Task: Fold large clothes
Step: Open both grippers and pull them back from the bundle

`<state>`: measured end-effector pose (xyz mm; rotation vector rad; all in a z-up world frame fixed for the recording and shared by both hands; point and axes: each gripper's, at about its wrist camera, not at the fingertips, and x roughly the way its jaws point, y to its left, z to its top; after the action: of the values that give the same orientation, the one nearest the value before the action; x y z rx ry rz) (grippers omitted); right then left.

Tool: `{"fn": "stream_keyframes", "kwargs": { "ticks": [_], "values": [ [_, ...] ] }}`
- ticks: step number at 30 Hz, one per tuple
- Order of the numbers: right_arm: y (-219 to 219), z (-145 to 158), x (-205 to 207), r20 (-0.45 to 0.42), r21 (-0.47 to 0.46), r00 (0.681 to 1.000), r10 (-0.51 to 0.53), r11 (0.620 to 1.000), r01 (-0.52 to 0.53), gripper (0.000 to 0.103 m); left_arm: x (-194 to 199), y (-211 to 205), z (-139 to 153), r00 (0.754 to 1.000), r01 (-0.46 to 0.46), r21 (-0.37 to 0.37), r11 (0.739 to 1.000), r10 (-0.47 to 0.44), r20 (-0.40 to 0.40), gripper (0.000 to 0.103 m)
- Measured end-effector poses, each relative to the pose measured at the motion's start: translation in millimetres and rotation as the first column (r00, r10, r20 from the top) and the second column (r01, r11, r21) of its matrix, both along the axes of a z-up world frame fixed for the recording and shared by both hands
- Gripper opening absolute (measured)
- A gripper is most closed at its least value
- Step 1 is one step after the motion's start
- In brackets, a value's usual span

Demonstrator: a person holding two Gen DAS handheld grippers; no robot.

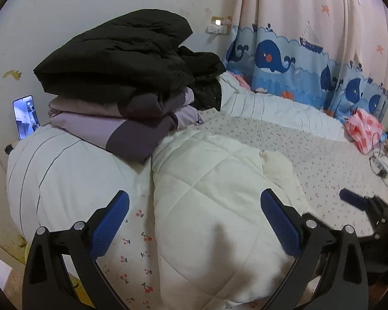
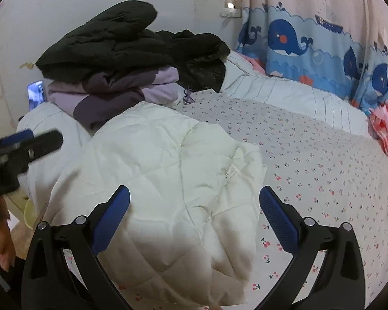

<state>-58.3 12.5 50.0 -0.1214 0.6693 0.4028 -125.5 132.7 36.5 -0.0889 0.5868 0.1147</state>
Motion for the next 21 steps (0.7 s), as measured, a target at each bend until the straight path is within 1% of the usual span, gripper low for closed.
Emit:
{"fn": "stream_keyframes", "kwargs": {
  "ticks": [4,5,8,11,21],
  "values": [
    [-6.2,2.3,3.9,-0.011,0.032,1.0,-0.023,0.999,0.023,0.097,1.8,-9.5,-3.8,1.0,0.018,0.03,0.999,-0.017,-0.019,0.097],
    [-7.3,4.2,3.2,-0.004,0.035,1.0,-0.031,0.999,0.031,0.097,2.0,-11.7,-4.4,1.0,0.021,0.032,0.999,-0.02,-0.024,0.097],
    [-7.6,7.9,0.0,0.038,0.005,0.996,-0.077,0.997,0.077,0.097,3.8,-15.9,-3.9,0.999,0.028,0.031,0.999,-0.027,-0.031,0.097],
    [-11.5,10.4,-0.5,0.044,0.02,0.996,-0.082,0.997,0.081,0.097,3.9,-20.8,-3.8,0.999,0.035,0.041,0.999,-0.034,-0.033,0.097],
    [-9.1,9.5,0.1,0.047,0.003,0.995,-0.083,0.997,0.083,0.097,2.9,-21.4,-2.2,0.999,0.034,0.031,0.999,-0.033,-0.031,0.097]
  ]
}}
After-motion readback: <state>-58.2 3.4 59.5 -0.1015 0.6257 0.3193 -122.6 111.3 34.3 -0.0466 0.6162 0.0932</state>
